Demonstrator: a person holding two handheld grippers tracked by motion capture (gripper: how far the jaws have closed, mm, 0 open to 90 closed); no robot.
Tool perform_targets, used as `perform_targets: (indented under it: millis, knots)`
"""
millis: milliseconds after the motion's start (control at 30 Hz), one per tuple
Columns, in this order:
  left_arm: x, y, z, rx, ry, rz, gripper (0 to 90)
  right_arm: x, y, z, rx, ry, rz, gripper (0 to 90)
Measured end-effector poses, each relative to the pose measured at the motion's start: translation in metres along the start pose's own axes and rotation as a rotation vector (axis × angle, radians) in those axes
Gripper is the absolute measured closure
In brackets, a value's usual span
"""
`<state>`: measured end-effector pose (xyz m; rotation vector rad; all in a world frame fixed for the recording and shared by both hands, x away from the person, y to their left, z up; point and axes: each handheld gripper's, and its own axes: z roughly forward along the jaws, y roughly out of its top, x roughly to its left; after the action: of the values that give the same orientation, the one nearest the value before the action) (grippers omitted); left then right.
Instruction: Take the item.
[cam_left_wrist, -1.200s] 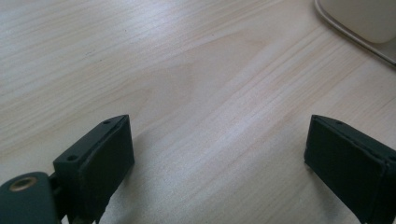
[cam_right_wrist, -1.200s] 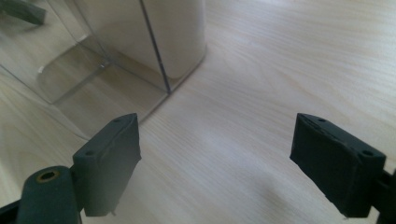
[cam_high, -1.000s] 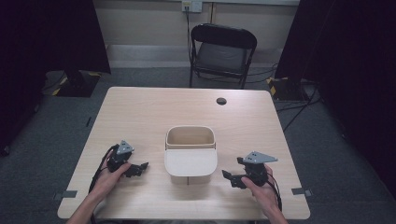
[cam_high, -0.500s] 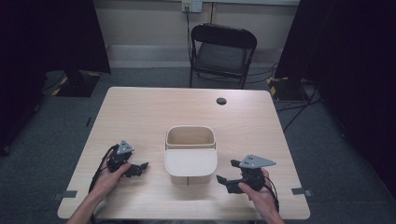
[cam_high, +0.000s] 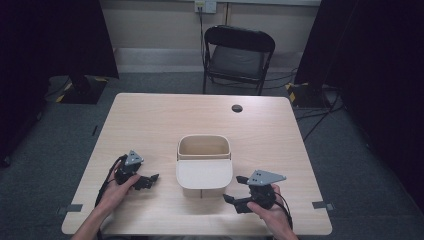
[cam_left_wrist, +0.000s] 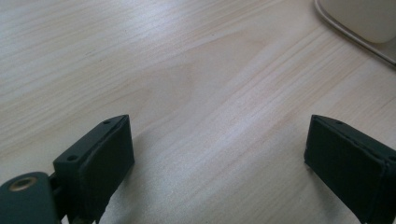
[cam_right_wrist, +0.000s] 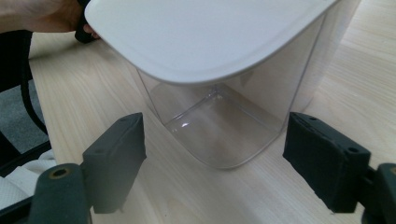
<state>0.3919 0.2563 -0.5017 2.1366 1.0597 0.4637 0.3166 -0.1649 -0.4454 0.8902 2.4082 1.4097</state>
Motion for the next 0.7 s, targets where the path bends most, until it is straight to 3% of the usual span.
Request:
perform_targets:
  millis: [400, 700]
  knots:
    - [0.0, 0.0, 0.0, -0.004, -0.001, -0.002, 7.4, 0.006, 0.003, 0.011, 0.008, 0.015, -0.027, 23.5]
    - [0.0, 0.0, 0.001, -0.006, -0.002, -0.004, 7.2, 0.004, 0.006, 0.014, 0.008, -0.017, -0.018, 25.4]
